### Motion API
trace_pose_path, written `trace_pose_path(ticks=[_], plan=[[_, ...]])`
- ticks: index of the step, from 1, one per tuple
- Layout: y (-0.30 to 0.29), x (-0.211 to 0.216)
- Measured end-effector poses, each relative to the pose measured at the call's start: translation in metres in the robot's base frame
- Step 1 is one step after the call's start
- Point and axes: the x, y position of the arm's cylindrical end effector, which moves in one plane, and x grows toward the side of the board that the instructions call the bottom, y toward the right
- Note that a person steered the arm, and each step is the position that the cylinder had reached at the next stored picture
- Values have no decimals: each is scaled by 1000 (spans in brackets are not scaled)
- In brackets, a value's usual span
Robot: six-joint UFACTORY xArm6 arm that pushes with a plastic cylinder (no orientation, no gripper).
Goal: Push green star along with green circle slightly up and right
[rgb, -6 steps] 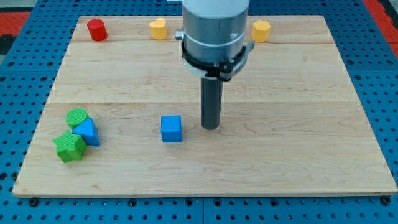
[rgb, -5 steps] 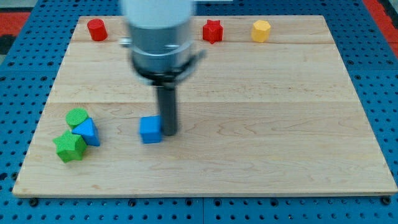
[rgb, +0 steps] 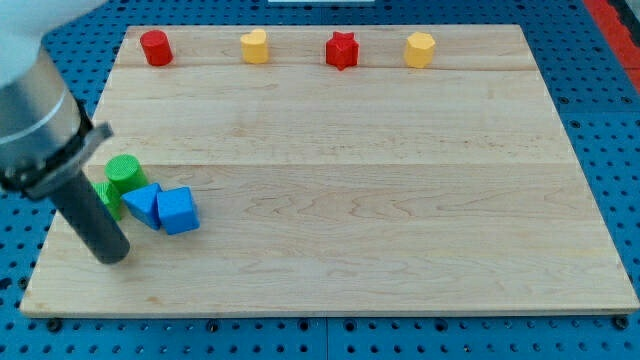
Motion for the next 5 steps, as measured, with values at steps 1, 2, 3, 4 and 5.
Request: trace_pose_path(ticks=[1, 2, 3, 4, 5], plan=[[-48, -25], [-29, -61], [-6, -98], [-6, -155], [16, -177]])
